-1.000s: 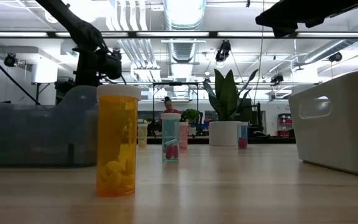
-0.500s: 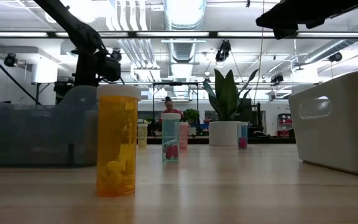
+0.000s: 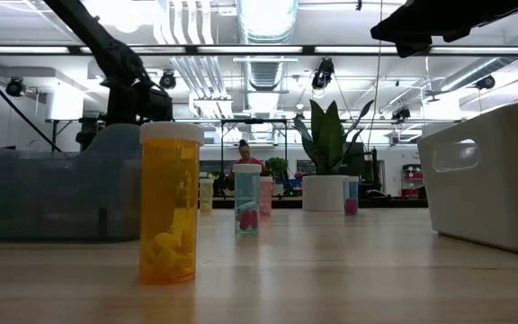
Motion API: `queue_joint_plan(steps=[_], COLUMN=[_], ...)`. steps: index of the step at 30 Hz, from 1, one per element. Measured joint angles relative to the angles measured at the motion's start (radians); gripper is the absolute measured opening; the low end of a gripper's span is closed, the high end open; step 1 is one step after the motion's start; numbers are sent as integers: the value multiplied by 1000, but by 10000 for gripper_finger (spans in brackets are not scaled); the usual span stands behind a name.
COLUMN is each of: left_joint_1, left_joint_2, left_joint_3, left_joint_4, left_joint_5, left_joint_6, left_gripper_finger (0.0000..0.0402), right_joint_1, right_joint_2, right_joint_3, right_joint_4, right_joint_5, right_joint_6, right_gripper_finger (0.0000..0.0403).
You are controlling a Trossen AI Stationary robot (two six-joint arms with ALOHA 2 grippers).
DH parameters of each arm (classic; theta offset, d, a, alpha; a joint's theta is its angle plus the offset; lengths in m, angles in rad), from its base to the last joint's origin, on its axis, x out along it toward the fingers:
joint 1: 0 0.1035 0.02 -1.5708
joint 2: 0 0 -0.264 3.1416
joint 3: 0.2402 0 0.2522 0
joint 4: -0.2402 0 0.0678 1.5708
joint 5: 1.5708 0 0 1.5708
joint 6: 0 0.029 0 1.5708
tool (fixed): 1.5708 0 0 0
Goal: Pick and place medicine bottles into bin by pill shape (circle, oval)
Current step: Put the top left blue capsule bottle into the gray bin
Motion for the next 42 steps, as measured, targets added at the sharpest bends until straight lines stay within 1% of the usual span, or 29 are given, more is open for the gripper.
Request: queue_joint_plan(steps=[7,9,15,17,23,26,29,32,38,42], left_joint_1=[0,0,0,0,-8,-32,-78,-145,-337,-478], left_joint_2=[0,0,0,0,-14,-40,-86,-139,-231,-246], left_joint_3=[-11,-11,-11,-11,-11,6,30,50,99,142], left_joint_4=[-3,-3,-3,-3,-9,-65,-116,-159,-196,-186], left_joint_5=[2,2,3,3,3,3,-2,-2,-1,2], left_joint_6=[1,1,1,1,2,2,1,-7,-70,-110], left_gripper_finger=[170,158,102,92,98,98,97,97,96,96], right_joint_1=[0,0,0,0,0,0,0,-1,-1,-1], right_joint_2=[0,0,0,0,0,0,0,0,0,0], right_joint_3=[0,0,0,0,0,0,0,0,0,0], right_joint_4=[0,0,0,-1,0,-1,-1,0,0,0], right_joint_5=[0,0,0,0,0,1,1,2,3,3], right_joint_6=[0,0,0,0,0,3,4,8,19,22], right_gripper_finger=[63,63,63,63,63,63,63,63,63,63])
